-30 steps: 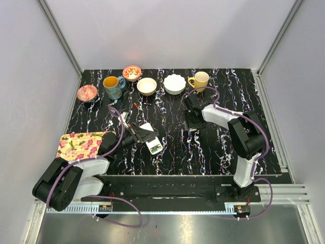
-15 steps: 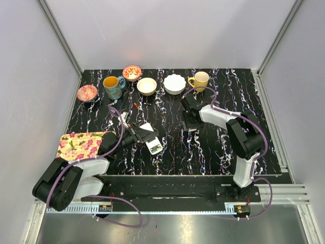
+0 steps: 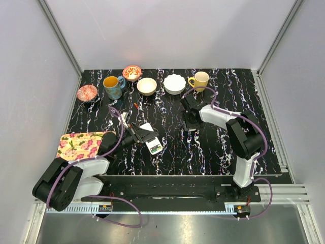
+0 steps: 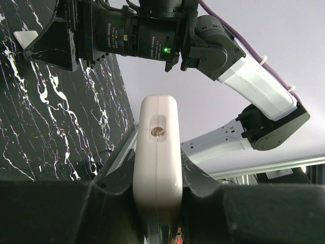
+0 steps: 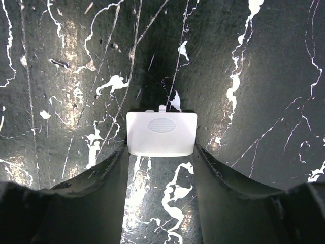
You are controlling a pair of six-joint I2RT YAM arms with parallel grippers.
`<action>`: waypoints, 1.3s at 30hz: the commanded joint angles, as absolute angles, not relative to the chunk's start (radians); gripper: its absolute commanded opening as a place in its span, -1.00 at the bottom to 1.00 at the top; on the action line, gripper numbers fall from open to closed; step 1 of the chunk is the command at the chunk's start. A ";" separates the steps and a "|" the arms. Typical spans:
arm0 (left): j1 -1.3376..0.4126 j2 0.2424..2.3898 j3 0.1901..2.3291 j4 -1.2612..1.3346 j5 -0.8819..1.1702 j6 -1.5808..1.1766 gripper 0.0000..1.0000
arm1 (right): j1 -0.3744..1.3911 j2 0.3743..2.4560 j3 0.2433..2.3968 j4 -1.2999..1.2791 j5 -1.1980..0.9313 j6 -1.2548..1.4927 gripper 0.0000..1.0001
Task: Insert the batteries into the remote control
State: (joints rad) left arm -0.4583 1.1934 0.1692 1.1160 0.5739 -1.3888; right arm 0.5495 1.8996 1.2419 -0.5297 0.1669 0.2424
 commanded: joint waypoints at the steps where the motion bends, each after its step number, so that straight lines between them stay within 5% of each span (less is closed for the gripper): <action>1: -0.453 1.183 0.181 1.184 0.597 -1.379 -1.00 | 0.546 1.942 1.224 -0.534 0.156 0.250 -0.09; 5: -0.453 1.187 0.184 1.180 0.581 -1.376 -1.00 | 0.546 1.896 1.215 -0.537 0.160 0.278 -0.29; 10: -0.454 1.212 0.224 1.177 0.493 -1.384 -1.00 | 0.561 1.721 1.226 -0.626 0.156 0.321 -0.98; 22: -0.494 1.452 0.380 1.279 0.311 -1.423 -1.00 | 0.736 1.362 1.331 -0.974 0.115 0.348 -1.00; 30: -0.546 1.617 0.440 1.397 0.278 -1.457 -1.00 | 0.900 1.426 1.577 -1.230 0.127 0.318 -1.00; 39: -0.569 1.684 0.437 1.477 0.270 -1.488 -1.00 | 0.923 1.548 1.644 -1.232 0.031 0.256 -1.00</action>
State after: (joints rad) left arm -0.5594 1.6733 0.4091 1.2327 0.3031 -1.4643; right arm 0.9173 1.5093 1.6005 -1.2068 0.0811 0.2974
